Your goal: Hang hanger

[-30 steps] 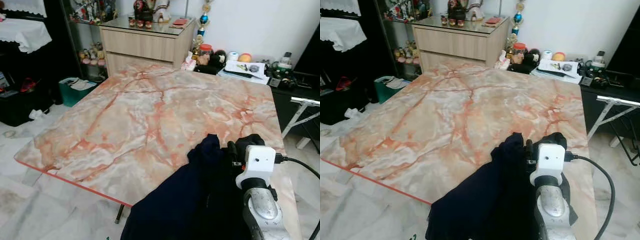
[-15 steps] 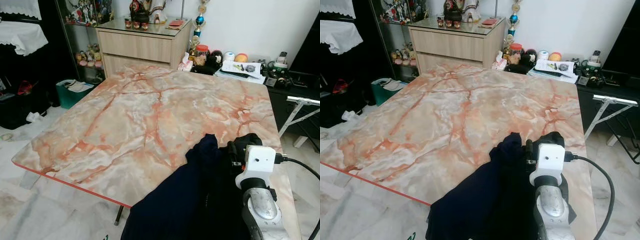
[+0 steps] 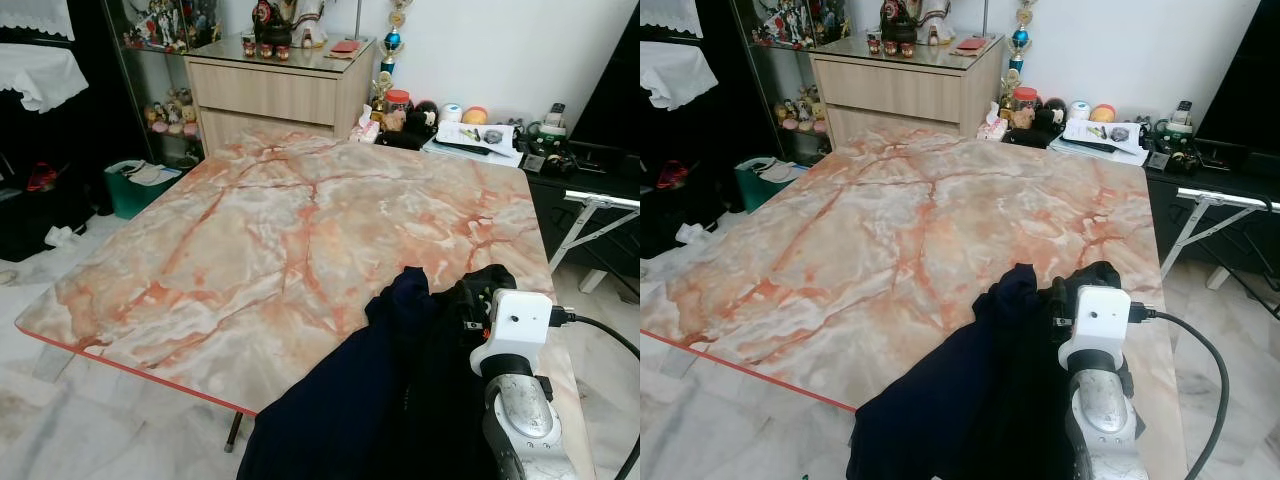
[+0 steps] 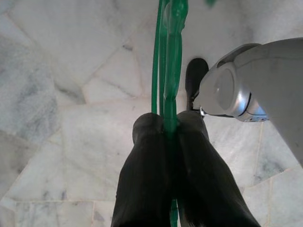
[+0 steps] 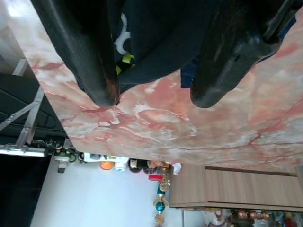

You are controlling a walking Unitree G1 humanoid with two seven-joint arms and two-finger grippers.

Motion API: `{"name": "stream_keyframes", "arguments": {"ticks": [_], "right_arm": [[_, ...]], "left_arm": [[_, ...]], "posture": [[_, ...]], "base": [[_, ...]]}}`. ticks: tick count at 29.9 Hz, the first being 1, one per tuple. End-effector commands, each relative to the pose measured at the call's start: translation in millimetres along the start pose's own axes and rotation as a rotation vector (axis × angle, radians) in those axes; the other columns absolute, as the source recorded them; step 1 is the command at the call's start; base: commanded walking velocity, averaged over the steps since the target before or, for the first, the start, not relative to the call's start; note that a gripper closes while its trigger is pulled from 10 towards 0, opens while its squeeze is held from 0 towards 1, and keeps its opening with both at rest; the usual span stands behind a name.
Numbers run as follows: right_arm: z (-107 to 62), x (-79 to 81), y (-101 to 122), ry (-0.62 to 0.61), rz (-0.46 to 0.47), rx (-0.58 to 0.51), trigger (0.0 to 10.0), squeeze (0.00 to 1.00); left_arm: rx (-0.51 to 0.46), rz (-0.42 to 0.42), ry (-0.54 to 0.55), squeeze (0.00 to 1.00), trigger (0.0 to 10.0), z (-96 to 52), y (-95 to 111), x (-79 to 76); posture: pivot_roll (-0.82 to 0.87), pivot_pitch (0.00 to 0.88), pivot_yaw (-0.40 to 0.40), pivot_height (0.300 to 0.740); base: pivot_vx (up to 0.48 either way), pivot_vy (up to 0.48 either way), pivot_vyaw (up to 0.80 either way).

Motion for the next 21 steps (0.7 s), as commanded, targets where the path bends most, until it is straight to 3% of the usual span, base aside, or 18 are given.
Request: {"name": "stream_keyframes", "arguments": {"ticks": [1,16,21], "right_arm": [[1.4,-1.7,2,-0.009,0.011,-0.008,10.0,0.00],[1.5,-2.4,1,-0.014,0.011,-0.005,10.0,0.00],[1.4,-2.8,1,-0.016,0.010,-0.007,10.0,0.00]], "left_arm": [[0.000,-0.006,0.001,0.00,10.0,-0.6,-2,0.8],[-0.016,0.015,-0.020,0.00,10.0,8.3,19,-32.6],[-0.046,0.048,-0.003,0.00,10.0,12.5,41,-43.8]], "posture": [[0.13,0.023,-0.036,0.740],[0.12,0.023,-0.034,0.740],[0.12,0.021,-0.034,0.740]], "base": [[0.000,0.000,0.00],[0.000,0.000,0.00],[-0.192,0.000,0.00]]}}
Point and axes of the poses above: a point about 5 cm out from each wrist's last joint towards the gripper, its own z axis pointing out of the wrist towards the gripper, its own y axis along the axis of the wrist's last joint, x = y × z, the point moved 4 cm from there along z, pointing out of the wrist towards the gripper, and after that the axes turned 9 degrees about z, right-handed, at the moved point
